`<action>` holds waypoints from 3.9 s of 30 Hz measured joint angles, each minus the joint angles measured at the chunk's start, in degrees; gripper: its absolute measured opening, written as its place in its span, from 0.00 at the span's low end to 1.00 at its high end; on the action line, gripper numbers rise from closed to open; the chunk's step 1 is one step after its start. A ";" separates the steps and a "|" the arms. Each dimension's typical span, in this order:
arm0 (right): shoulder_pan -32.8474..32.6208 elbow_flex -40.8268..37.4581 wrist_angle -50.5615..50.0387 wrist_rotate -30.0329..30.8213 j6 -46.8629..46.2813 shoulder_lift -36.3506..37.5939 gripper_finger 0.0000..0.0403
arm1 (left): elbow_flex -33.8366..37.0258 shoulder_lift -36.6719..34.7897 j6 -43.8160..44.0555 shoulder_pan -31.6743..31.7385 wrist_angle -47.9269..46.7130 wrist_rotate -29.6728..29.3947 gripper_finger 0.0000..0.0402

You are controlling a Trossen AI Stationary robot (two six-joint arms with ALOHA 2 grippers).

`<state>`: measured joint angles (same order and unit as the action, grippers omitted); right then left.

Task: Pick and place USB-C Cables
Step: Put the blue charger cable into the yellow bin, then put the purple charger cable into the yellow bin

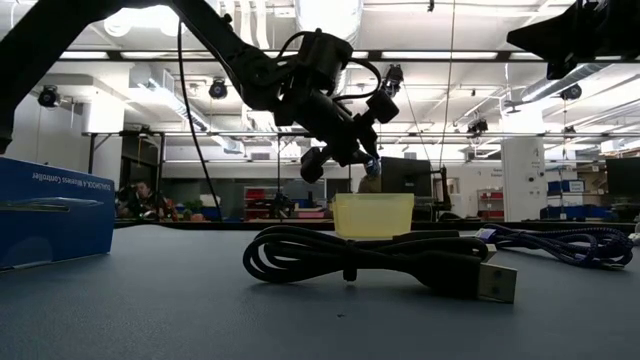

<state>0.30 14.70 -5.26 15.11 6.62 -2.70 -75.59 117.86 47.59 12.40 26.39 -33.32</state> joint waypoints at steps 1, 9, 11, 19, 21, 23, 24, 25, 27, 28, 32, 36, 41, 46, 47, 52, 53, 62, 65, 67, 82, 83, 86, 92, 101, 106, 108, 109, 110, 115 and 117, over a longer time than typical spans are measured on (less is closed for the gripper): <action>0.02 0.00 0.00 0.00 0.01 0.00 0.02 | 0.00 0.00 0.00 0.00 0.00 0.00 0.05; 0.02 0.00 0.00 0.00 0.01 0.00 0.02 | 0.02 0.02 0.00 0.00 -0.04 -0.04 0.05; 0.00 0.00 0.00 0.00 0.01 0.01 0.02 | 0.02 0.02 0.00 0.00 -0.04 -0.35 0.05; 0.01 0.00 0.00 0.04 0.49 0.00 0.02 | -0.30 1.98 -0.01 0.25 -0.06 -1.27 0.05; 0.01 0.00 0.00 0.02 0.48 0.01 0.02 | -0.59 3.01 0.07 0.28 -0.13 -1.11 0.05; 0.00 0.02 0.01 0.10 0.47 0.01 0.02 | -0.65 3.10 0.09 0.26 -0.48 -1.03 0.05; 0.00 0.02 0.00 0.07 0.47 0.02 0.02 | -0.78 3.09 0.07 0.28 -0.02 -1.05 0.05; 0.02 0.02 0.00 0.07 0.47 0.00 0.02 | -0.80 3.01 0.04 0.40 0.39 -1.10 0.05; 0.00 0.02 0.00 0.07 0.47 0.02 0.02 | -0.81 2.95 0.01 0.74 0.33 -1.14 0.05; 0.01 0.02 0.00 0.07 0.47 0.02 0.02 | -0.81 2.95 0.01 0.95 -0.01 -1.14 0.05; 0.02 0.02 0.00 0.07 0.47 0.02 0.02 | -0.66 2.97 0.00 1.22 0.11 -1.29 0.05; 0.02 0.02 0.00 0.07 0.47 0.02 0.02 | -0.12 2.97 -0.01 1.09 -0.38 -1.23 0.05; 0.01 0.02 0.00 0.07 0.76 0.02 0.02 | -0.04 2.97 -0.01 1.14 -0.08 -1.25 0.05; 0.02 0.02 0.00 0.07 0.86 0.02 0.02 | 0.00 2.97 -0.01 1.09 -0.07 -1.22 0.05; 0.02 0.02 0.02 0.06 0.86 0.02 0.02 | 0.00 2.97 -0.02 1.09 -0.09 -1.22 0.05; 0.00 0.02 0.02 0.05 0.64 0.02 0.02 | 0.00 2.97 -0.02 1.09 -0.09 -1.22 0.05; 0.01 0.02 0.02 0.05 0.54 0.01 0.02 | 0.00 2.97 -0.02 1.09 -0.11 -1.22 0.05; 0.01 0.02 0.02 0.04 0.49 0.02 0.02 | 0.00 2.95 -0.02 1.09 -0.09 -1.20 0.07; 0.01 0.02 0.02 0.04 0.48 0.02 0.02 | 0.00 2.95 -0.04 1.09 -0.11 -1.20 0.11; 0.00 0.02 0.02 0.06 0.49 0.02 0.02 | 0.00 2.95 -0.02 1.09 -0.09 -1.18 0.14; 0.00 0.02 0.02 0.04 0.54 0.00 0.02 | 0.00 2.87 -0.02 1.09 -0.09 -1.18 0.18; 0.02 0.02 0.02 0.04 0.54 0.02 0.02 | 0.00 2.87 -0.02 1.09 -0.09 -1.19 0.18; 0.01 0.02 0.01 0.07 0.50 0.02 0.02 | 0.00 2.86 -0.02 1.09 -0.09 -1.18 0.18; 0.00 0.02 0.02 0.04 0.51 0.02 0.02 | -0.22 1.82 -0.43 0.98 0.11 1.15 0.18; 0.00 0.02 1.75 -0.02 -1.09 0.00 0.02 | -0.07 -3.19 -9.76 -1.34 0.19 5.63 0.18; 0.00 0.02 2.45 -0.10 -4.68 0.00 0.02 | 0.03 -8.16 -22.54 -4.47 0.01 6.45 0.18; 0.00 0.02 3.07 -0.60 -6.68 0.00 0.02 | 0.24 -10.70 -27.78 -5.82 -1.03 6.71 0.18; -0.02 0.02 3.06 -1.27 -7.63 0.00 0.02 | 0.24 -11.81 -30.38 -6.50 -1.18 6.72 0.18; -0.02 0.02 3.04 -2.03 -8.70 0.00 0.02 | 0.29 -13.31 -32.98 -7.18 -2.47 6.73 0.18; -0.04 -0.01 3.23 -4.78 -13.01 -0.95 0.02 | 1.28 -20.29 -43.40 -10.69 -10.73 6.67 0.18; -0.02 -0.26 4.15 -4.79 -14.70 -1.77 0.02 | 1.47 -22.87 -46.22 -12.02 -14.14 6.71 0.18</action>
<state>0.27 14.44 -1.11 10.33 -8.07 -4.47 -74.12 94.99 1.37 0.39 12.25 -26.61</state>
